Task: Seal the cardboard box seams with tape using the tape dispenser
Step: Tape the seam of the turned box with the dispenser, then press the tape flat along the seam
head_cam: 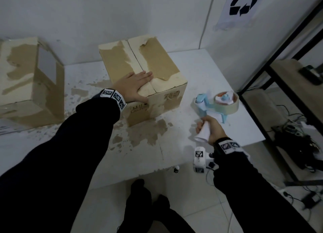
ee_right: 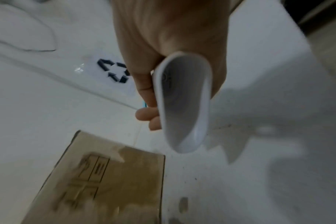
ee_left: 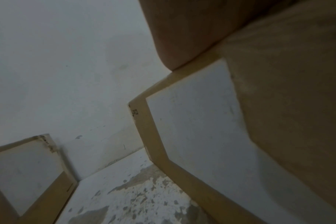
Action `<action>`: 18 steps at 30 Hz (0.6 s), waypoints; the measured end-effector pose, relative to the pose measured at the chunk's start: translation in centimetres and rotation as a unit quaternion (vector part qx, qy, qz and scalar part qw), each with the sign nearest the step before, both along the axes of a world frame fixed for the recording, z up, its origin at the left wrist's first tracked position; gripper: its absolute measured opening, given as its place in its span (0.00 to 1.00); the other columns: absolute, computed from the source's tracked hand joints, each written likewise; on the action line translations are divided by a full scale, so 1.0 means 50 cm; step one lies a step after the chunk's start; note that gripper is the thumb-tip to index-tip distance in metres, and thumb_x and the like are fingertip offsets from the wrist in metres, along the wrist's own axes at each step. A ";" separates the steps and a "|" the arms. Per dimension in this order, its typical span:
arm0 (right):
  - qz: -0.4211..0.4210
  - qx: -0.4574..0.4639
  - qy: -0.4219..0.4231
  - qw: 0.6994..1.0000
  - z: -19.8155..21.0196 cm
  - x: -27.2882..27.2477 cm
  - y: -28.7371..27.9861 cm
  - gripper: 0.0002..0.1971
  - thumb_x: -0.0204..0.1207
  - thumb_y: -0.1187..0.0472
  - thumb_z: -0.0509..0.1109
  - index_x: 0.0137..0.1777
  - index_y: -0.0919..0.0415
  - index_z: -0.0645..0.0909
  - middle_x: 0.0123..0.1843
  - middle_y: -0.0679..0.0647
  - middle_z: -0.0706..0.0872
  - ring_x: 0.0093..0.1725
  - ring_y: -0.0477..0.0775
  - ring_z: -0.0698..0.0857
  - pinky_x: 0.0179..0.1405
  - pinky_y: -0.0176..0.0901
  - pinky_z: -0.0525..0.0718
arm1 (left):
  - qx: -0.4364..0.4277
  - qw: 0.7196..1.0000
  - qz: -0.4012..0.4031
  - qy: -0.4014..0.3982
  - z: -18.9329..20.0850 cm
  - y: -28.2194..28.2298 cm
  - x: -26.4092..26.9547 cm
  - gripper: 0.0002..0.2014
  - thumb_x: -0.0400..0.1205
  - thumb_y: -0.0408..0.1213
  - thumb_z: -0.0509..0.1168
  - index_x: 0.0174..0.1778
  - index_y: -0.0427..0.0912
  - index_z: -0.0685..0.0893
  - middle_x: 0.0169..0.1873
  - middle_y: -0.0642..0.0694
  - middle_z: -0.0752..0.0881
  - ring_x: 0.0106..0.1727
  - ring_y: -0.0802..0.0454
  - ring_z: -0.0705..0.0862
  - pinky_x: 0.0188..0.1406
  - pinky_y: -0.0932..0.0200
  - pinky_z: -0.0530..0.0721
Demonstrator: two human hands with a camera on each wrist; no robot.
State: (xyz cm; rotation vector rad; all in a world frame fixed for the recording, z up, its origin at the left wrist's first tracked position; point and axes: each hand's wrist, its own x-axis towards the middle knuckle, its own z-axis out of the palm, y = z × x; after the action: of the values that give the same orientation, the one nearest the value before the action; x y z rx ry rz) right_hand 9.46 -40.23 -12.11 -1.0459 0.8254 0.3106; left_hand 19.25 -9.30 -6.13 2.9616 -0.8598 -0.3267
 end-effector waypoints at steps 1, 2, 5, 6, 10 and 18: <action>-0.008 0.024 0.008 1.000 -0.006 0.018 -0.004 0.12 0.80 0.66 0.60 0.33 0.59 0.68 0.17 0.52 0.71 0.16 0.48 0.73 0.20 0.32 0.78 | 0.000 1.000 0.000 0.000 -0.002 0.000 0.000 0.62 0.55 0.86 0.33 0.83 0.51 0.42 0.83 0.54 0.44 0.83 0.54 0.47 0.80 0.46 0.46; -0.009 0.031 0.009 0.999 -0.011 0.033 -0.007 0.13 0.80 0.66 0.59 0.33 0.59 0.67 0.16 0.51 0.71 0.16 0.47 0.73 0.21 0.31 0.79 | -0.002 1.000 -0.001 0.000 -0.003 0.002 0.001 0.62 0.54 0.86 0.32 0.83 0.51 0.42 0.83 0.54 0.44 0.83 0.54 0.47 0.80 0.46 0.46; 0.004 0.016 0.013 1.000 -0.020 0.069 -0.005 0.12 0.80 0.65 0.58 0.34 0.59 0.67 0.17 0.53 0.71 0.15 0.49 0.76 0.23 0.35 0.83 | -0.006 1.000 -0.004 0.004 -0.005 0.005 0.009 0.62 0.54 0.86 0.34 0.82 0.51 0.42 0.83 0.55 0.44 0.83 0.55 0.47 0.80 0.46 0.47; 0.012 -0.019 0.022 1.000 -0.023 0.078 -0.003 0.10 0.79 0.65 0.60 0.35 0.62 0.70 0.19 0.56 0.73 0.16 0.52 0.79 0.24 0.40 0.86 | -0.007 1.000 -0.005 0.006 -0.006 0.006 0.012 0.62 0.55 0.86 0.36 0.82 0.52 0.42 0.83 0.55 0.44 0.83 0.56 0.47 0.80 0.46 0.47; 0.115 -0.199 0.046 0.972 -0.042 0.111 0.002 0.30 0.61 0.46 0.74 0.56 0.69 0.77 0.43 0.67 0.85 0.40 0.64 0.89 0.44 0.59 0.90 | -0.005 1.000 -0.010 0.014 -0.005 0.013 0.023 0.58 0.59 0.81 0.45 0.82 0.53 0.42 0.83 0.56 0.44 0.83 0.57 0.46 0.80 0.47 0.46; 0.213 -0.293 0.117 0.925 -0.031 0.135 0.058 0.28 0.76 0.40 0.65 0.54 0.69 0.76 0.36 0.65 0.84 0.32 0.61 0.85 0.35 0.51 0.87 | 0.009 0.998 -0.056 0.022 0.007 0.097 0.048 0.52 0.66 0.76 0.52 0.82 0.56 0.39 0.81 0.62 0.41 0.83 0.59 0.44 0.81 0.48 0.43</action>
State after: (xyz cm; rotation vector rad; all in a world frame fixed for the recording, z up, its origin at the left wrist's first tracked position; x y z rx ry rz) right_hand 16.22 -37.32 -13.64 -1.7850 0.9241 0.5865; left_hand 21.66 -4.43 -5.78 2.9156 -1.0260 -0.4058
